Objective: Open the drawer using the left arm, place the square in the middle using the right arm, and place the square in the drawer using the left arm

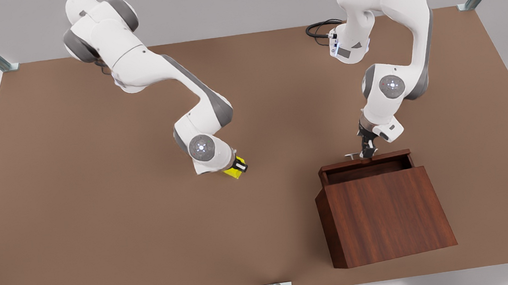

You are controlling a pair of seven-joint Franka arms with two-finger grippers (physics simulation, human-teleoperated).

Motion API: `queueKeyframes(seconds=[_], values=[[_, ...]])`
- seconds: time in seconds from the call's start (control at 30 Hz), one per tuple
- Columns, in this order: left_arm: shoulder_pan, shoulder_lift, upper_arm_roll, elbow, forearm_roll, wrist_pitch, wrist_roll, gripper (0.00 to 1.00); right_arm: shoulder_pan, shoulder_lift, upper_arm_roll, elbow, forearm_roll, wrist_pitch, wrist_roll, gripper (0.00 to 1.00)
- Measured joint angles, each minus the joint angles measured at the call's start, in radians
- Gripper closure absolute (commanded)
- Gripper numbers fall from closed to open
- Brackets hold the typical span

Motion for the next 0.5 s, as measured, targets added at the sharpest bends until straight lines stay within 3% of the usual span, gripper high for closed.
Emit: queueKeyframes(seconds=[0.17,0.23,0.37,0.5], values=[[-0.001,-0.003,0.001,0.000,0.001,-0.025,0.000,0.00,0.049,0.040,0.033,0.018,0.014,0.050,0.172,0.46],[0.000,-0.010,0.000,0.000,0.001,-0.044,0.000,0.00,0.053,0.087,0.075,0.109,0.011,0.038,0.254,0.48],[-0.006,-0.018,0.000,0.000,0.001,-0.062,-0.009,0.00,0.165,0.162,0.070,0.209,-0.017,0.034,0.448,0.47],[-0.030,-0.022,0.000,0.000,0.000,-0.074,-0.029,0.00,0.111,0.077,0.076,0.030,-0.013,0.042,0.212,0.48]])
